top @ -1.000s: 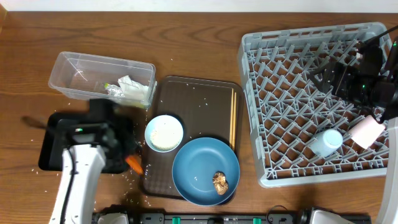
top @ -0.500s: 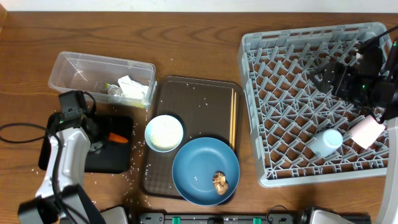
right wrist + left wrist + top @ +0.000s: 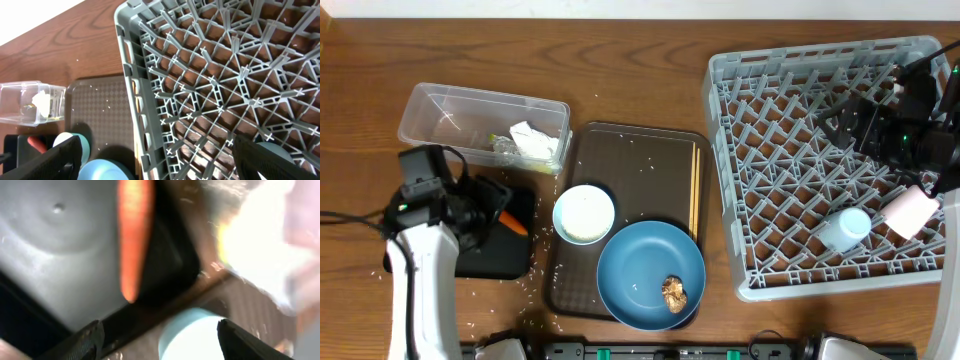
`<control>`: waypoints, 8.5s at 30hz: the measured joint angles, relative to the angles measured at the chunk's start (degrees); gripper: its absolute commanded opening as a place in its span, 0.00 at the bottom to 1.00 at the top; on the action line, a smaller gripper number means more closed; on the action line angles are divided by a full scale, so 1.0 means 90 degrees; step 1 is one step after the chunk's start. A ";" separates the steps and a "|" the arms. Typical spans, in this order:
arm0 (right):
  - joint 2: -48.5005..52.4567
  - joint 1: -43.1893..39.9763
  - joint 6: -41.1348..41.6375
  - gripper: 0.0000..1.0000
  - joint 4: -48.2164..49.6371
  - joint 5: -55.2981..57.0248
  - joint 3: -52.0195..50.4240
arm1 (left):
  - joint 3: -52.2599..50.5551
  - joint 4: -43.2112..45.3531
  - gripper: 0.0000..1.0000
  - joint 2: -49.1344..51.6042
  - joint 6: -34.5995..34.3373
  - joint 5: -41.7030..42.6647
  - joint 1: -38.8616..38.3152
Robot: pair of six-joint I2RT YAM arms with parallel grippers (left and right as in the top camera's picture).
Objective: Sort waste into correct bins and load items into the dishwasher rack
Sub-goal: 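Place the carrot onto the black tray with the left gripper, then grasp the blue plate with the left gripper and tilt it over the black tray, then tip the blue plate with the left gripper to drop the scrap, then hand the blue plate from the left gripper to the right gripper, then carry the blue plate with the right gripper over the rack, then lower the blue plate upright into the rack and release with right gripper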
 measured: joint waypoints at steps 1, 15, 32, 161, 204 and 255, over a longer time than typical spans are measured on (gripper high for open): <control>0.0000 0.0000 0.0000 0.91 0.0034 0.0000 0.0000 | 0.0165 -0.0204 0.73 -0.0138 0.0299 0.0044 -0.0114; 0.0000 0.0000 0.0010 0.94 0.0138 0.0000 0.0000 | 0.0080 -0.1739 0.56 -0.0432 0.2225 0.0345 -0.3468; 0.0000 0.0000 0.0024 0.94 0.0211 0.0000 0.0000 | -0.1190 -0.0299 0.55 0.0760 0.1443 -0.0413 -0.5693; 0.0381 0.4648 0.0299 0.39 0.2669 0.0379 -0.0015 | 0.3636 -0.1401 0.06 -0.0219 0.2120 -0.0678 -0.3786; 0.0828 0.1700 -0.0743 0.01 0.2103 1.0314 -0.0027 | 0.3638 -0.1149 0.98 -0.0457 0.2137 -0.0639 -0.3956; 0.2630 0.1081 -0.5933 0.01 0.4753 0.9163 -0.0053 | 0.3638 -0.1683 0.98 -0.0457 0.2137 -0.0595 -0.3956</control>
